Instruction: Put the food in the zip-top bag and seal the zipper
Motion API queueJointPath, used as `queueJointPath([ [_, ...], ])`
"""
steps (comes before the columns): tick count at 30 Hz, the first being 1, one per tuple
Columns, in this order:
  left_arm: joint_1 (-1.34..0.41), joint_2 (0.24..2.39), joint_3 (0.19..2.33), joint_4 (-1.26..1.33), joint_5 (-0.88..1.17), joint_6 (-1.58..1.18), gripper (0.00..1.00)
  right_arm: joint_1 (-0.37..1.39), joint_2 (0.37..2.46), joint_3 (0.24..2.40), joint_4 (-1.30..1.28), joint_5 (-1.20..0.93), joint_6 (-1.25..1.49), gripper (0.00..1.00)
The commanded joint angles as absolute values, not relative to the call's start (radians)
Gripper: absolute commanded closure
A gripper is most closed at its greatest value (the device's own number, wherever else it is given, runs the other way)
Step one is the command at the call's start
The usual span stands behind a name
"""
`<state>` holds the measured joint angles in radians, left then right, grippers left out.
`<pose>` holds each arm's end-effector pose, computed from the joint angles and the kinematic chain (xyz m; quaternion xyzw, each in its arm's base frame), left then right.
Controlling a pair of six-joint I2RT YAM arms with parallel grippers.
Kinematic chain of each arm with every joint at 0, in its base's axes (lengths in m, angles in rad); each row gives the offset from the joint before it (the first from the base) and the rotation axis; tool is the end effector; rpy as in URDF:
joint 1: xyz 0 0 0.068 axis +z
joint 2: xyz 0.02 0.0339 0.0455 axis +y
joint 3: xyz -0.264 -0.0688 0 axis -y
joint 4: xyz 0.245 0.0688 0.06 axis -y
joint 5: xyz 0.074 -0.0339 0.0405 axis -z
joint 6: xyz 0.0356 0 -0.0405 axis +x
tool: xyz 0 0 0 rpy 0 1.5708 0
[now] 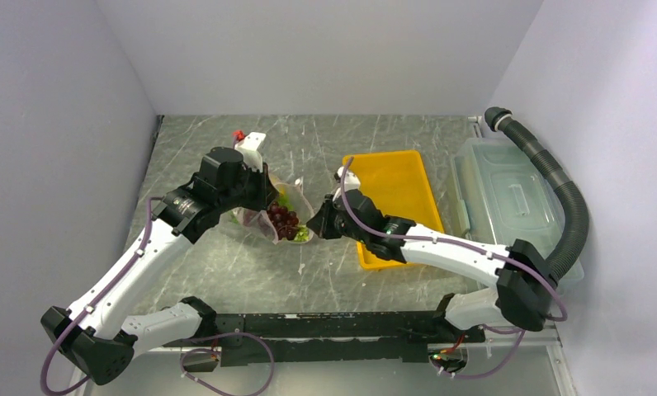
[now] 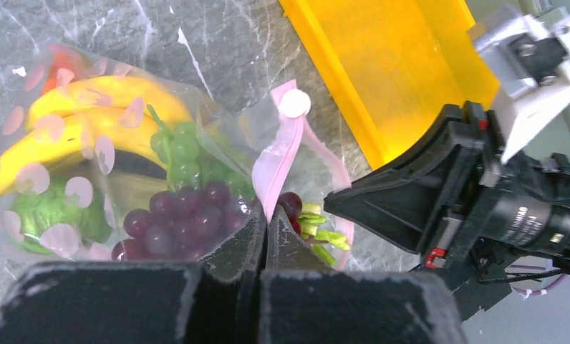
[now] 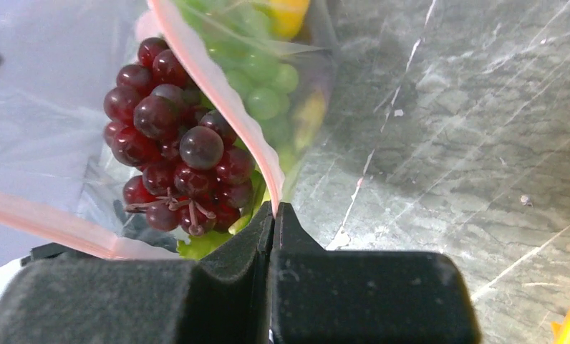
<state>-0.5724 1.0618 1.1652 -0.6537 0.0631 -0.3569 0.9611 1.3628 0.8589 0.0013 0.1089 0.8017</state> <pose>0.1856 -0.1222 0.3717 0.1091 0.8655 -0.2434 0.4241 0.1777 0.2477 0.2534 -0.0408 0.8589 0.3624 0.3595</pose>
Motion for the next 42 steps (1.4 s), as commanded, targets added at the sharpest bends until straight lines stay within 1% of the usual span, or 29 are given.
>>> queueJointPath([
  [1, -0.569, 1.039, 1.188, -0.613, 0.05, -0.342, 1.0, 0.966, 1.271, 0.881, 0.045, 0.14, 0.755, 1.0],
  [5, -0.569, 1.028, 1.205, -0.638, 0.011, -0.321, 1.0, 0.966, 1.241, 0.965, -0.065, 0.125, 0.718, 1.0],
  [10, -0.569, 1.007, 1.22, -0.69, 0.01, -0.314, 1.0, 0.966, 1.201, 1.057, -0.186, 0.126, 0.669, 1.0],
  [16, -0.569, 0.98, 1.257, -0.78, 0.077, -0.341, 1.0, 0.965, 1.172, 1.156, -0.302, 0.094, 0.615, 1.0],
  [22, -0.569, 0.997, 1.404, -0.909, 0.198, -0.327, 1.0, 0.965, 1.162, 1.289, -0.415, 0.048, 0.562, 1.0],
  [25, -0.568, 1.016, 1.502, -0.961, 0.245, -0.324, 1.0, 0.965, 1.176, 1.388, -0.491, 0.027, 0.543, 1.0],
  [29, -0.569, 1.037, 1.593, -0.98, 0.304, -0.332, 0.98, 0.966, 1.192, 1.518, -0.578, -0.018, 0.525, 1.0],
  [33, -0.569, 1.026, 1.521, -0.89, 0.328, -0.378, 0.96, 0.965, 1.216, 1.525, -0.604, 0.017, 0.523, 1.0],
  [35, -0.569, 1.039, 1.436, -0.846, 0.316, -0.4, 1.0, 0.965, 1.261, 1.476, -0.609, 0.033, 0.529, 1.0],
  [39, -0.569, 1.089, 1.268, -0.794, 0.269, -0.445, 1.0, 0.965, 1.316, 1.359, -0.583, 0.021, 0.56, 1.0],
  [42, -0.569, 1.097, 1.286, -0.794, 0.297, -0.435, 1.0, 0.965, 1.272, 1.383, -0.598, 0.079, 0.547, 1.0],
])
